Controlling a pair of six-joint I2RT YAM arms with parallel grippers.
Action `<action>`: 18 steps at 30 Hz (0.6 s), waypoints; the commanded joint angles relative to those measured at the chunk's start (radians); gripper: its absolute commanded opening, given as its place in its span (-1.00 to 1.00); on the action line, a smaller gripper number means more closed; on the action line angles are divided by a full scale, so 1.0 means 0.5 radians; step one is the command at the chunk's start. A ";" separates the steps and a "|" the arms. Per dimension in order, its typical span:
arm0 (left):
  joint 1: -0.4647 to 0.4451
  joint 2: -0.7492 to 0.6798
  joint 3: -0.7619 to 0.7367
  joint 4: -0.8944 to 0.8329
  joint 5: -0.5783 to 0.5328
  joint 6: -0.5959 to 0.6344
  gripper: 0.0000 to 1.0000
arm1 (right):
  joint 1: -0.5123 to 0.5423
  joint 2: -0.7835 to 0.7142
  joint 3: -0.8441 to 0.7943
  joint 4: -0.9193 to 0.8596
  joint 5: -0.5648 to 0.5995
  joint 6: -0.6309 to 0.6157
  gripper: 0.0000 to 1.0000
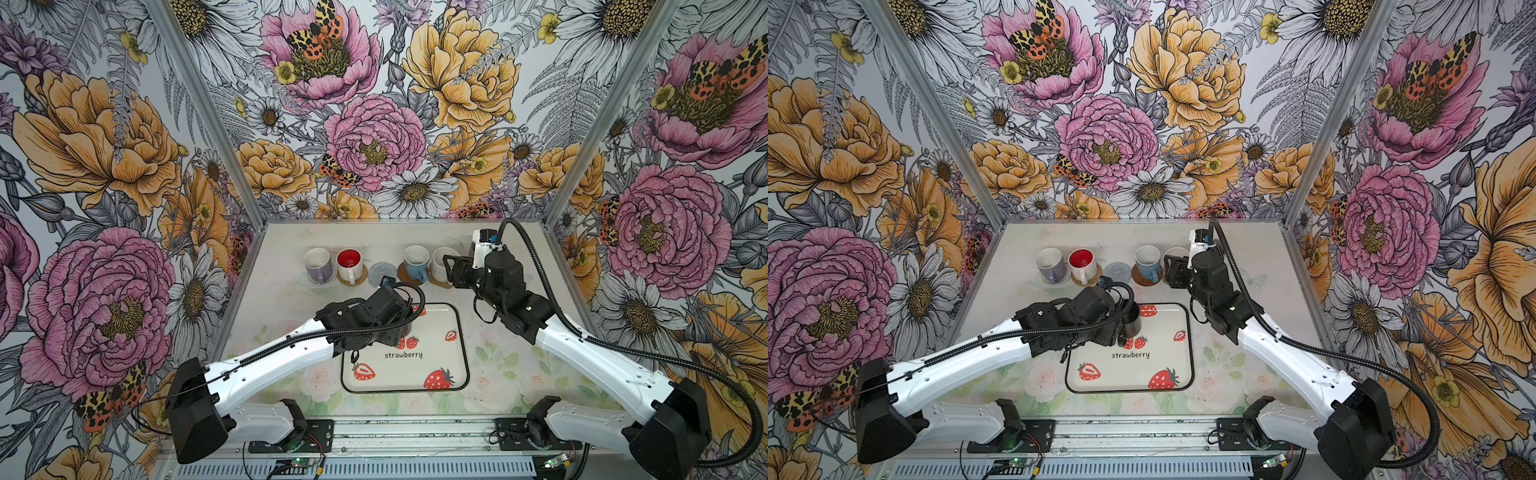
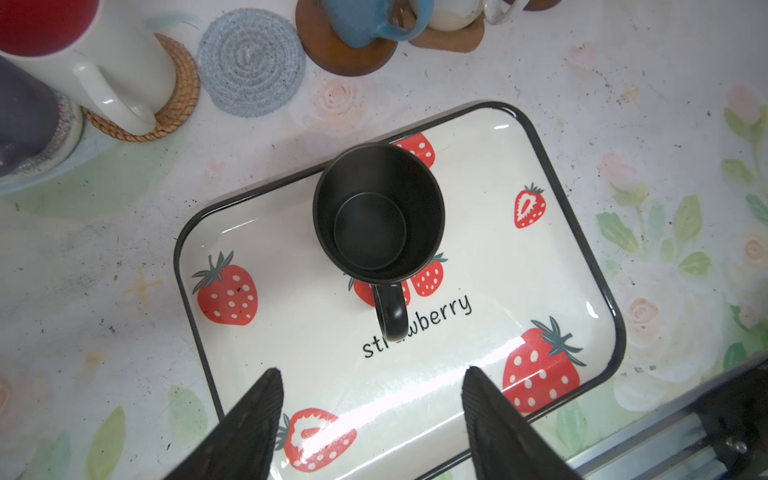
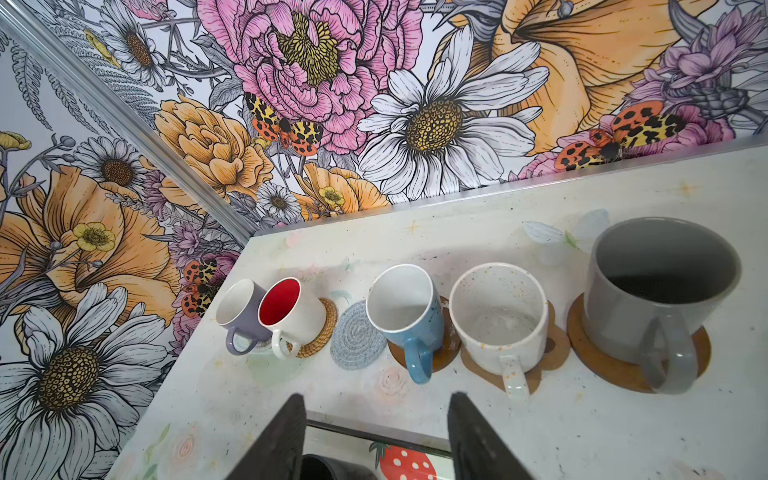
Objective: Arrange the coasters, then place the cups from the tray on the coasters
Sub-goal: 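Move the left gripper over the black mug while the right gripper draws back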
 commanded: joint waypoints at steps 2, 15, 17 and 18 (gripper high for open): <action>-0.023 0.091 -0.050 0.026 0.024 -0.088 0.42 | -0.013 0.018 0.011 0.061 0.027 0.024 0.15; -0.035 0.319 -0.100 0.262 0.012 -0.082 0.46 | -0.016 0.027 0.011 0.061 0.022 0.023 0.19; -0.033 0.353 -0.100 0.267 0.003 -0.082 0.46 | -0.016 0.031 0.010 0.059 0.020 0.024 0.19; -0.035 0.369 -0.100 0.270 -0.001 -0.082 0.46 | -0.016 0.031 0.011 0.059 0.021 0.024 0.20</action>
